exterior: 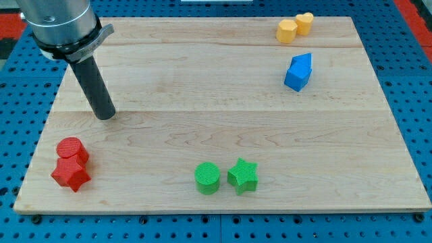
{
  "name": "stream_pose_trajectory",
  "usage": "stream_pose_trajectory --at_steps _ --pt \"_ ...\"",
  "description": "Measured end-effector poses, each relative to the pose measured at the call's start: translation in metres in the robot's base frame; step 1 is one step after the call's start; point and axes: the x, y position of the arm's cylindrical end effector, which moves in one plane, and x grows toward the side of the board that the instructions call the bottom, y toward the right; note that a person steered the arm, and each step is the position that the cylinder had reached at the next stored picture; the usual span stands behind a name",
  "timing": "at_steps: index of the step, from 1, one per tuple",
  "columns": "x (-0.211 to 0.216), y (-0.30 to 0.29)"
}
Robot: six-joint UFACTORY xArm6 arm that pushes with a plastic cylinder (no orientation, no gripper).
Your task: Separate the blue blocks
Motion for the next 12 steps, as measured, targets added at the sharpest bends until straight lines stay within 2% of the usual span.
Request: stream_pose_trajectory --at_steps 5,8,11,12 --pt "-0.017 -0.022" --pt "-0.015 0.015" --pt "-0.015 0.215" --pt "-0.032 0.300"
